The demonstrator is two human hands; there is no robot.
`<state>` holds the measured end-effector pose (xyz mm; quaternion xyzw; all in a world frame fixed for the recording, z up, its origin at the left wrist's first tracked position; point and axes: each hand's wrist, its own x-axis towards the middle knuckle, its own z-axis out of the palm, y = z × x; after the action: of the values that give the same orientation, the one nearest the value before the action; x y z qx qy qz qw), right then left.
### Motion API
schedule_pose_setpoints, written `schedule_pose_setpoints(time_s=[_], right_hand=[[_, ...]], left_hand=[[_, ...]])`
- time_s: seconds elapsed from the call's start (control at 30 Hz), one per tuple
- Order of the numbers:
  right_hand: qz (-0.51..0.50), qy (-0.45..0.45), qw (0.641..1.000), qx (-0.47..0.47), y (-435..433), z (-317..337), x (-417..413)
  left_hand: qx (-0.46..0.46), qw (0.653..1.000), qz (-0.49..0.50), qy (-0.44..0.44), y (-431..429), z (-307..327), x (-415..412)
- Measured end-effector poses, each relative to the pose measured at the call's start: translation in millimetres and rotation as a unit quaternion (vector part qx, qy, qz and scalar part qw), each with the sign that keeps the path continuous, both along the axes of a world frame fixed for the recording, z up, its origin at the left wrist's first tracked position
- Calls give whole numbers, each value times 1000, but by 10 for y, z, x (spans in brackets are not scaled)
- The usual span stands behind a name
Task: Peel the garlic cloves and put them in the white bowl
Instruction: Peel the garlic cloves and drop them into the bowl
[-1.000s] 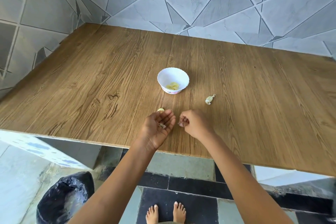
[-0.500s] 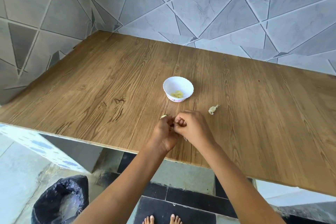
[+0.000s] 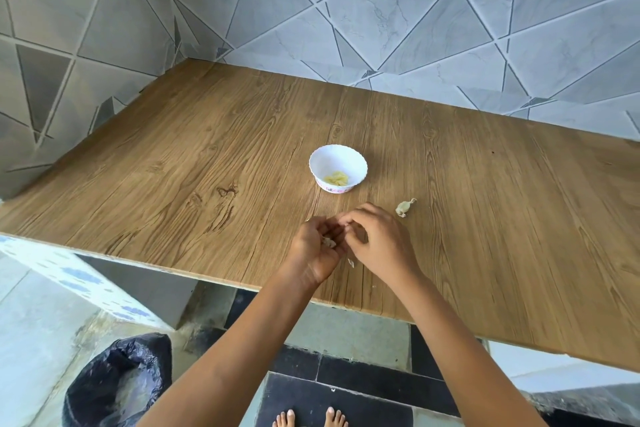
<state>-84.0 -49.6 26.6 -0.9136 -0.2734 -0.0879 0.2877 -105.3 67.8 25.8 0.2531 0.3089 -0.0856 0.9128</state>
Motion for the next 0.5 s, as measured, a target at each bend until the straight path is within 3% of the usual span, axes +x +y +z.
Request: schedule_pose_setpoints(time_s=[0.5], right_hand=[[-23,14,998,48,-85,-173,-31]], left_hand=[[2,1000,-9,1,-5,-96,31]])
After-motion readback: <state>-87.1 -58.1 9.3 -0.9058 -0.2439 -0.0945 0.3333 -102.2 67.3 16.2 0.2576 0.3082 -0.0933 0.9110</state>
